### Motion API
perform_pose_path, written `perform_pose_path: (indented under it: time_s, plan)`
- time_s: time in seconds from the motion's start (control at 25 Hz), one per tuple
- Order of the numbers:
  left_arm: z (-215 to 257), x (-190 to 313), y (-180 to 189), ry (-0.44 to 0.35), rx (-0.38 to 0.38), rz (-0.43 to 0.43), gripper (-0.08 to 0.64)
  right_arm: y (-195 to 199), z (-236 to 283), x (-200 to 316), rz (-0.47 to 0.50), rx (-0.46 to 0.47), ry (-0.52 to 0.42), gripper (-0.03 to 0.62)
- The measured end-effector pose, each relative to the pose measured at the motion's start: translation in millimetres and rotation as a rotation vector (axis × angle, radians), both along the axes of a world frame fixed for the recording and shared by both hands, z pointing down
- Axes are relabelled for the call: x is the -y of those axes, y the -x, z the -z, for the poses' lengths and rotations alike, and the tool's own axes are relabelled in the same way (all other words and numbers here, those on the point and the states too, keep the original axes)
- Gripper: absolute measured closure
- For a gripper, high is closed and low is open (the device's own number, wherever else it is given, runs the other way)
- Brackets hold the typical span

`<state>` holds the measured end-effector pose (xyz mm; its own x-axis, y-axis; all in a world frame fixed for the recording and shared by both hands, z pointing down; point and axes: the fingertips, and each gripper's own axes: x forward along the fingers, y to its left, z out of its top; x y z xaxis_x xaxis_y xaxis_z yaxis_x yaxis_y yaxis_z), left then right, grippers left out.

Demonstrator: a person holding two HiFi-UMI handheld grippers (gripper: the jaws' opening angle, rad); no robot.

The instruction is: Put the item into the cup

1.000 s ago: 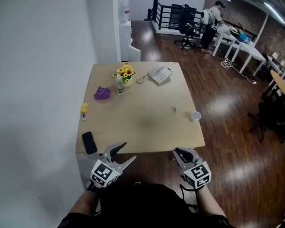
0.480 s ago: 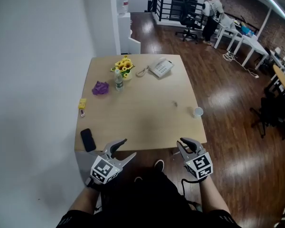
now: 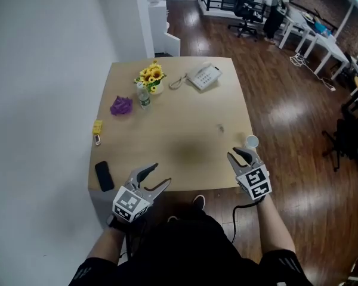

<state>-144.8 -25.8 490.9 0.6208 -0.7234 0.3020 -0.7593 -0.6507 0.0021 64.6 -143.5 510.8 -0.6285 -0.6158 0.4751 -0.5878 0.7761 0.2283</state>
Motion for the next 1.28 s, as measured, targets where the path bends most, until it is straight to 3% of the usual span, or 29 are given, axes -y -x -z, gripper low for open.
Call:
perform_pose_path:
  time_s: [0.2,0.36,0.6,0.96,1.28]
  plan:
    - [-10.0,44.5,-24.3,0.031,0.003,0.005,0.304,-9.8,-32.7,69.4,0.048,-0.102,0.029,0.485]
    - [-16.4,77.7,-42.6,0.05,0.007,0.003,0.304,-9.1,-77.4,116.5,0.14,-0.251,0.066,0.483]
    - [-27.9,118.0,-60.1,0.062,0.019,0.011,0.304,-8.3,-151.8,175.2,0.206,-0.406,0.189,0.482]
    - [-50.3,139.9,-64.1,0.123,0.021,0.053,0.304,-4.9,-239.6,215.8,0.312,-0.647,0.281,0.48]
    - [-58.3,140.0,-59.6,0.148,0.026,0.085,0.304,-12.5,-279.3,225.2,0.32,-0.739,0.32,0.48]
